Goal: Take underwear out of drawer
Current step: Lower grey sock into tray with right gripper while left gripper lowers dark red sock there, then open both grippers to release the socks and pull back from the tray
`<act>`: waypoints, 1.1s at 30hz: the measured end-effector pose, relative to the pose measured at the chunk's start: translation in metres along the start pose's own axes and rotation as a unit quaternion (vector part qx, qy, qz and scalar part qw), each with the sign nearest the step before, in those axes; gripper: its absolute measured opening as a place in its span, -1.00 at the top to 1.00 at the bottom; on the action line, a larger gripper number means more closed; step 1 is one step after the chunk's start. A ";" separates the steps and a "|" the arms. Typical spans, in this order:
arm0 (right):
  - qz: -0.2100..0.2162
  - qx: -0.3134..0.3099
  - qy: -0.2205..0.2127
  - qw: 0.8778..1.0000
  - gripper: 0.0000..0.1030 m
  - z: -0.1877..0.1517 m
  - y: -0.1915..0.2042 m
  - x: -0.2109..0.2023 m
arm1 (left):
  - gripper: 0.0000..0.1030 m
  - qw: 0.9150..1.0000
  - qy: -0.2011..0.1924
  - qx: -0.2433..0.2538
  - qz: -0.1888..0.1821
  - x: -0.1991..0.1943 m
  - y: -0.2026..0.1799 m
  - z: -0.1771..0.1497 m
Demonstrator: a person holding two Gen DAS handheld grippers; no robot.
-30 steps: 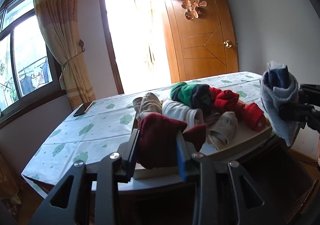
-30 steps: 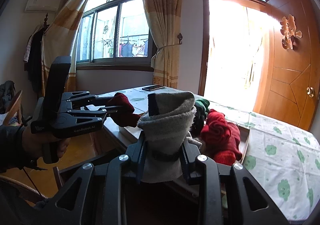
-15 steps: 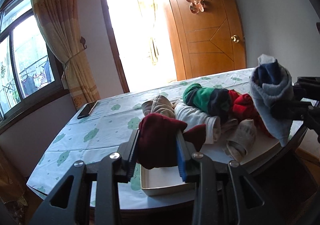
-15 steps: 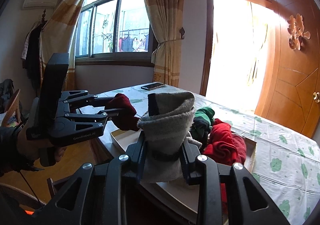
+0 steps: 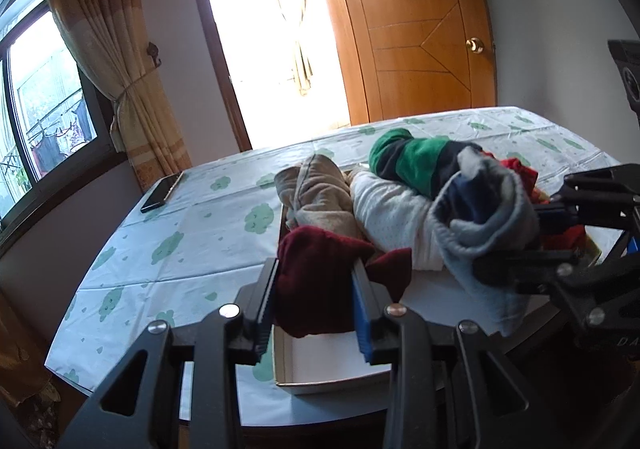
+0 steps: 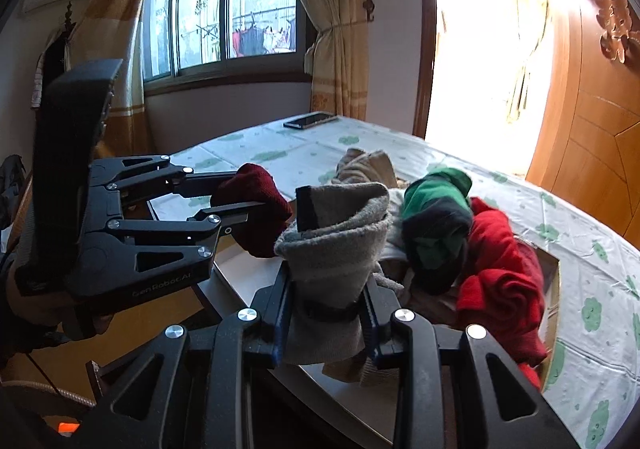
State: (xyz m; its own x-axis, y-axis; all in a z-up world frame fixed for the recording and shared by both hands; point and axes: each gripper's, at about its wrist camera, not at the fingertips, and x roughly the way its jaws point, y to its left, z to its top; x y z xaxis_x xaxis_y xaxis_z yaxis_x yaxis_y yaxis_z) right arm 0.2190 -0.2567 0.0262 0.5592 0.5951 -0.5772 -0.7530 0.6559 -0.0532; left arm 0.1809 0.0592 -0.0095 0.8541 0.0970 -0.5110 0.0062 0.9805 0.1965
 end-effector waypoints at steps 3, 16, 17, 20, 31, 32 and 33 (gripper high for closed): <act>0.004 0.007 0.019 1.000 0.37 -0.001 -0.003 0.010 | 0.37 1.000 0.012 0.003 -0.002 0.006 -0.002 -0.003; 0.003 0.022 0.077 0.997 0.37 -0.004 -0.012 0.040 | 0.34 0.998 0.059 0.000 -0.011 0.032 -0.002 -0.013; 0.002 0.023 0.084 0.996 0.37 -0.005 -0.012 0.042 | 0.34 0.998 0.062 -0.001 -0.012 0.033 -0.002 -0.014; 0.003 0.025 0.092 0.995 0.37 -0.007 -0.012 0.046 | 0.31 0.998 0.067 0.002 -0.013 0.036 -0.003 -0.016; -0.003 0.023 0.101 0.995 0.22 -0.011 -0.012 0.051 | 0.15 0.997 0.072 0.007 -0.008 0.037 -0.006 -0.018; -0.001 0.027 0.097 0.995 0.16 -0.012 -0.012 0.050 | 0.06 0.997 0.071 0.007 -0.007 0.036 -0.005 -0.019; 0.001 0.031 0.093 0.995 0.04 -0.012 -0.011 0.050 | 0.00 0.998 0.069 0.006 -0.006 0.035 -0.005 -0.019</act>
State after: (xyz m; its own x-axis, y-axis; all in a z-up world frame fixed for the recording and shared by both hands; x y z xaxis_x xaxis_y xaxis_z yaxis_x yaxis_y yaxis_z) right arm 0.2514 -0.2400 -0.0122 0.4793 0.5036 -0.7188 -0.7280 0.6855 -0.0052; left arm 0.2004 0.0608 -0.0444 0.7740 0.1094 -0.6236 0.0226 0.9795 0.2000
